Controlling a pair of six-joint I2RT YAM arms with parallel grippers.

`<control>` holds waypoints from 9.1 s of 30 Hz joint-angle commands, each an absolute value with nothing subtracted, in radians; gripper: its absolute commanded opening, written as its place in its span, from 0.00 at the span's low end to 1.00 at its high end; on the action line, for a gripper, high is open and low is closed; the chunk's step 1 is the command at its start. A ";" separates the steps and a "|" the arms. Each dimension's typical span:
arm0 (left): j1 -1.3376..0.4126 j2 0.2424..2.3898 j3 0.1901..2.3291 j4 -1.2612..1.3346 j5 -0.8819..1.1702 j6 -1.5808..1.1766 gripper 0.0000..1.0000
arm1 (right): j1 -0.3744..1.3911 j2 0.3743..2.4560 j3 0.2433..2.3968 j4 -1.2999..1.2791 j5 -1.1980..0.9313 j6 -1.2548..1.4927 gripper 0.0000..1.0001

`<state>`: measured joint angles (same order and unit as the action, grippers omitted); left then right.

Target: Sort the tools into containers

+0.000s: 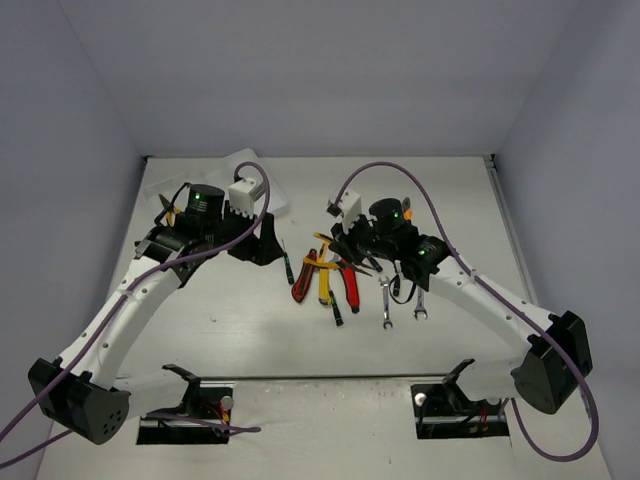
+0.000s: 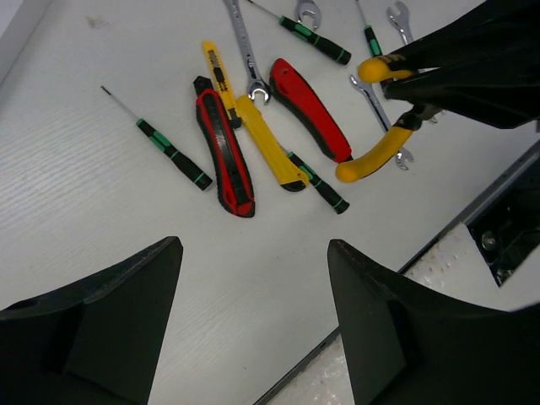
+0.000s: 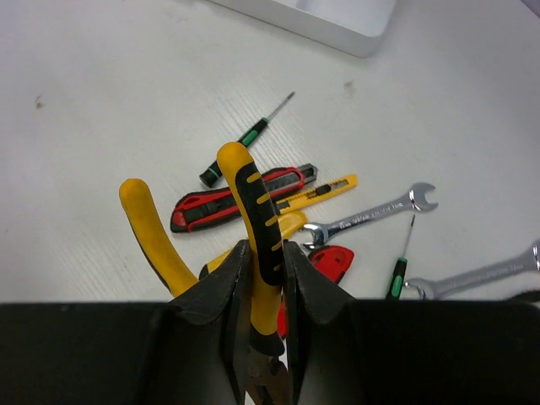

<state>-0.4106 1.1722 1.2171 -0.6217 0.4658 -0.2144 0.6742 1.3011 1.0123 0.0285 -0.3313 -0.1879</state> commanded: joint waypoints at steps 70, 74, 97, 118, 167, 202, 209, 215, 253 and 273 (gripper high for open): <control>-0.383 1.230 1.202 -0.583 0.507 -0.192 0.00 | 0.826 1.300 1.172 -0.089 -0.252 -0.433 0.58; -0.265 1.129 1.098 -0.441 0.387 -0.288 0.00 | 0.781 1.261 1.148 -0.087 -0.089 -0.353 0.58; 0.175 1.275 0.881 0.245 -0.311 -0.737 0.00 | 0.680 1.068 0.916 -0.009 0.104 -0.035 0.56; 0.217 1.618 0.907 0.534 -0.095 -0.682 0.00 | 0.671 1.045 0.870 -0.009 0.078 -0.045 0.56; -0.130 0.796 0.974 -0.593 0.334 -0.351 0.78 | 0.154 2.059 1.358 0.077 0.151 0.279 0.21; -0.625 1.145 1.192 -0.222 0.324 -0.618 0.78 | 0.691 1.130 0.894 0.299 -0.108 0.098 0.00; -0.647 1.157 1.118 -0.109 0.268 -0.683 0.74 | 0.765 1.124 0.882 0.334 -0.093 0.113 0.00; -0.655 1.185 1.108 -0.118 0.236 -0.686 0.62 | 0.779 1.116 0.887 0.345 -0.106 0.123 0.00; 0.192 1.423 1.333 -0.460 0.319 -0.387 0.00 | 0.752 0.992 0.711 0.302 0.127 0.104 0.77; 0.305 1.853 1.511 -0.454 0.277 -0.258 0.45 | 0.692 0.906 0.628 0.247 0.119 0.087 0.78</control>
<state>0.2977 1.9085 1.4540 -0.4854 0.3054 -0.3000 0.7008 0.9073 0.6113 0.2047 0.0982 0.0990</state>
